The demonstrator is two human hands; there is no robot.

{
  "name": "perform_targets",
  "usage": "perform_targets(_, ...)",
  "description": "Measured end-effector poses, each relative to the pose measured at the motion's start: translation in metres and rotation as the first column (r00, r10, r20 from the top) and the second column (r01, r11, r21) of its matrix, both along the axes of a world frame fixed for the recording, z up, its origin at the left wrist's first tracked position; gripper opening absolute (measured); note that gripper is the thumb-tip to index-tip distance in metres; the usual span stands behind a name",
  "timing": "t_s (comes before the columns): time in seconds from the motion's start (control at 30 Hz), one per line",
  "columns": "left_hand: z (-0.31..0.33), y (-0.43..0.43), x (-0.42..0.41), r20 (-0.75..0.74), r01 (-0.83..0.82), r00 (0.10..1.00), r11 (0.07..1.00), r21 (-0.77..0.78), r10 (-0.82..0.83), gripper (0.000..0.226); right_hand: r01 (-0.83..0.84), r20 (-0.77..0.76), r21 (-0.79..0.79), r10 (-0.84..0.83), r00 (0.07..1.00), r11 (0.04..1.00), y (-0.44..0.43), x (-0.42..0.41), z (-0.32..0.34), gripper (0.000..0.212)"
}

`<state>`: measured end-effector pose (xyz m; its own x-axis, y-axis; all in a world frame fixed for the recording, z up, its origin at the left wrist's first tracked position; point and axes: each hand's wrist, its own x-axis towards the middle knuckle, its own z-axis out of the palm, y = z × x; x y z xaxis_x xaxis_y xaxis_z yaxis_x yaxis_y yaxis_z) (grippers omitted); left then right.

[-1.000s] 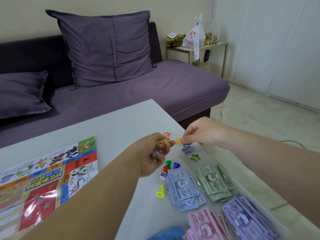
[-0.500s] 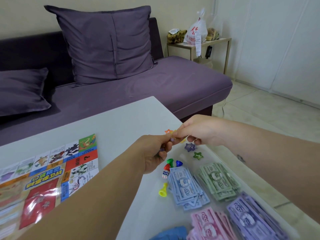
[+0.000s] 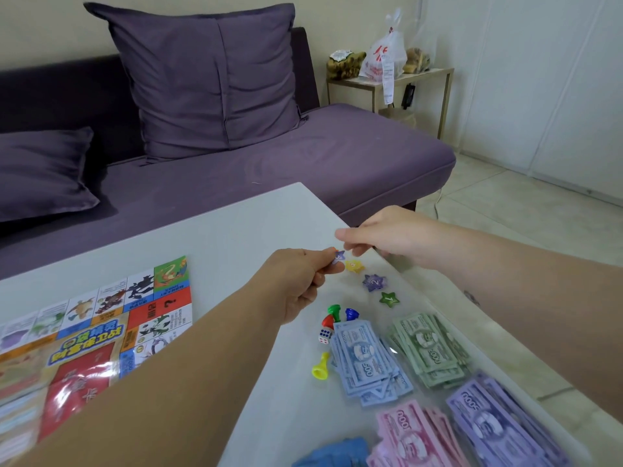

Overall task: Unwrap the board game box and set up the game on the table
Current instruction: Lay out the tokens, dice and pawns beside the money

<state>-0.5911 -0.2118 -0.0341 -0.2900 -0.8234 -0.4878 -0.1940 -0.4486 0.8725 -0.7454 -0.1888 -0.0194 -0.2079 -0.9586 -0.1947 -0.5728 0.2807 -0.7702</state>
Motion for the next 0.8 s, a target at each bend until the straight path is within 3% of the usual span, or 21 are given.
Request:
perform_targets(0.13, 0.002, 0.004, -0.005, -0.066, 0.005, 0.998, 0.997, 0.074, 0.0, 0.016, -0.062, 0.158, 0.044, 0.055, 0.986, 0.997, 0.005, 0.0, 0.001, 0.008)
perform_targets(0.2, 0.004, 0.006, -0.005, -0.138, -0.022, 0.99, 0.988, 0.152, 0.043, 0.018, -0.052, 0.185, 0.022, 0.047, 0.982, 0.998, 0.008, -0.005, 0.001, 0.006)
perform_targets(0.47, 0.012, 0.013, 0.005, -0.462, -0.103, 0.815, 0.872, 0.479, 0.351, 0.029, -0.07, -0.133, -0.018, 0.067, 0.989, 0.997, 0.017, -0.018, -0.013, 0.012)
perform_targets(0.63, 0.014, 0.018, 0.007, -0.502, -0.123, 0.782, 0.881, 0.457, 0.369, 0.021, -0.037, -0.091, -0.24, 0.015, 0.996, 0.97, 0.023, 0.002, 0.007, 0.025)
perform_targets(0.8, 0.015, 0.021, 0.002, -0.553, -0.208, 0.715, 0.884, 0.418, 0.429, 0.026, -0.122, -0.025, -0.069, 0.12, 0.992, 0.99, 0.035, 0.03, 0.02, 0.033)
